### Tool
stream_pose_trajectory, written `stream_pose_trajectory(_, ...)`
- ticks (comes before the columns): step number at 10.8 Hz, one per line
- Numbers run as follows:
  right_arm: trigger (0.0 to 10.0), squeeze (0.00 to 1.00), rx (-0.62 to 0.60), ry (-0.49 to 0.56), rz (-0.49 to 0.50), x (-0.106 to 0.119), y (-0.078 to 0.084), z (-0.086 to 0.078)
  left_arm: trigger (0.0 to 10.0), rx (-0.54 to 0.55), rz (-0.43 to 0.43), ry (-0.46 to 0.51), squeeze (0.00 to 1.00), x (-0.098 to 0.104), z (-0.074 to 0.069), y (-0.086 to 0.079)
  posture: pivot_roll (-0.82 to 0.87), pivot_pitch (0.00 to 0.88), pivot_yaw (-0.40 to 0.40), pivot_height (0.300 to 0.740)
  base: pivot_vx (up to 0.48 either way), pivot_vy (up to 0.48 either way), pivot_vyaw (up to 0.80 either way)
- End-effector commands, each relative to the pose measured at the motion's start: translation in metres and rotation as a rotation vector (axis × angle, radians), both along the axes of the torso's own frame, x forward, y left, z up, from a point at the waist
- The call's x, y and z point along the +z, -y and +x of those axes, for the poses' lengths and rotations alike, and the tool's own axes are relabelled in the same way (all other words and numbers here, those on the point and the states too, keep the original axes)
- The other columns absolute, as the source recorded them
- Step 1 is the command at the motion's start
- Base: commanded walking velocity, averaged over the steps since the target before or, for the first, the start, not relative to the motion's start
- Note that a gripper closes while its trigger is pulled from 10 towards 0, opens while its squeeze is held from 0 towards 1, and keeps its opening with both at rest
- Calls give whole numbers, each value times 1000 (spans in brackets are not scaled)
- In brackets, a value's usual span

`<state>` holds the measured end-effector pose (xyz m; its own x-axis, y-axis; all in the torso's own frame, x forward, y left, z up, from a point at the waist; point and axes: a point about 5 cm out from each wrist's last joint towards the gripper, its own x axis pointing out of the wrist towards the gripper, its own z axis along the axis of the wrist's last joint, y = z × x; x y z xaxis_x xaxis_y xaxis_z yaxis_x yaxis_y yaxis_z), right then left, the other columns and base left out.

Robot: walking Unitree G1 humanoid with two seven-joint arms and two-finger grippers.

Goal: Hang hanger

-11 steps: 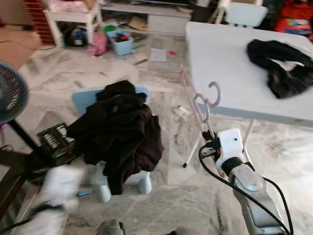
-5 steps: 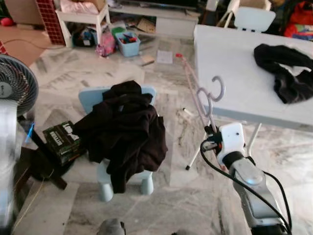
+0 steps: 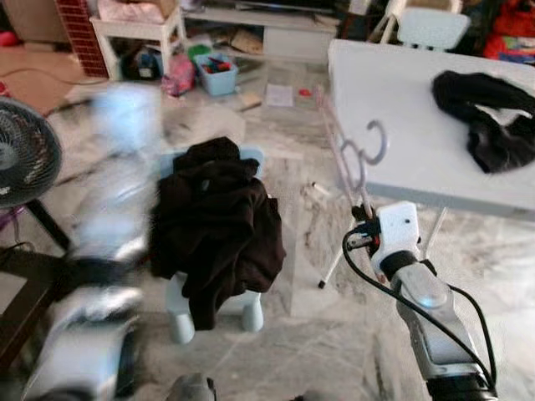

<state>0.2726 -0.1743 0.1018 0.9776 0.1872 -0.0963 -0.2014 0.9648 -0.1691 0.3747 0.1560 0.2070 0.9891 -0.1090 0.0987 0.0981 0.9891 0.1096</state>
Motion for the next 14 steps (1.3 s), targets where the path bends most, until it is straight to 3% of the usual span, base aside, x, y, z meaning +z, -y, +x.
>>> stream_pose_trajectory(1, 10000, 0, -18, 19, -8, 3, 4, 2, 10000, -21, -10, -79, 0, -12, 6, 13, -57, 0, -29, 740, 0, 0, 0)
stream_pose_trajectory(2, 10000, 0, -19, 24, -5, 4, 1, 3, 10000, -52, -20, -150, 0, -37, 6, 35, -69, 0, -26, 740, 0, 0, 0)
stream_pose_trajectory(3, 10000, 0, -20, 25, -5, 3, 0, 2, 10000, -55, -15, -163, 0, -52, 0, 39, -76, 0, -23, 740, 0, 0, 0)
stream_pose_trajectory(4, 10000, 0, -25, 26, -1, 3, 0, 1, 10000, 14, -20, -206, 0, -79, -15, 30, -80, 0, -24, 740, 0, 0, 0)
stream_pose_trajectory(5, 10000, 0, -25, 23, -1, 2, 0, -1, 10000, 62, 10, -199, 0, -92, -31, 20, -68, 0, -30, 740, 0, 0, 0)
stream_pose_trajectory(7, 10000, 0, -20, 19, -1, 1, 0, -1, 10000, 113, 38, -179, 0, -101, -55, 5, -31, 0, -44, 740, 0, 0, 0)
stream_pose_trajectory(9, 10000, 0, 1, 3, 5, -2, -3, -6, 10000, 142, 88, -210, 0, -110, -101, -15, -6, 0, -58, 740, 0, 0, 0)
stream_pose_trajectory(10, 10000, 0, 6, -6, 6, -4, -3, -10, 10000, 111, 69, -252, 0, -115, -115, -20, -3, 0, -63, 740, 0, 0, 0)
stream_pose_trajectory(12, 10000, 0, 8, -14, 3, -5, -2, -14, 10000, 104, 81, -272, 0, -118, -127, -27, -3, 0, -66, 740, 0, 0, 0)
stream_pose_trajectory(13, 10000, 0, 7, -16, 1, -5, -2, -16, 10000, 191, 125, -292, 0, -119, -138, -38, -3, 0, -66, 740, 0, 0, 0)
stream_pose_trajectory(14, 10000, 0, 3, -16, -3, -4, 1, -17, 10000, 303, 121, -319, 0, -119, -157, -50, 1, 0, -62, 740, 0, 0, 0)
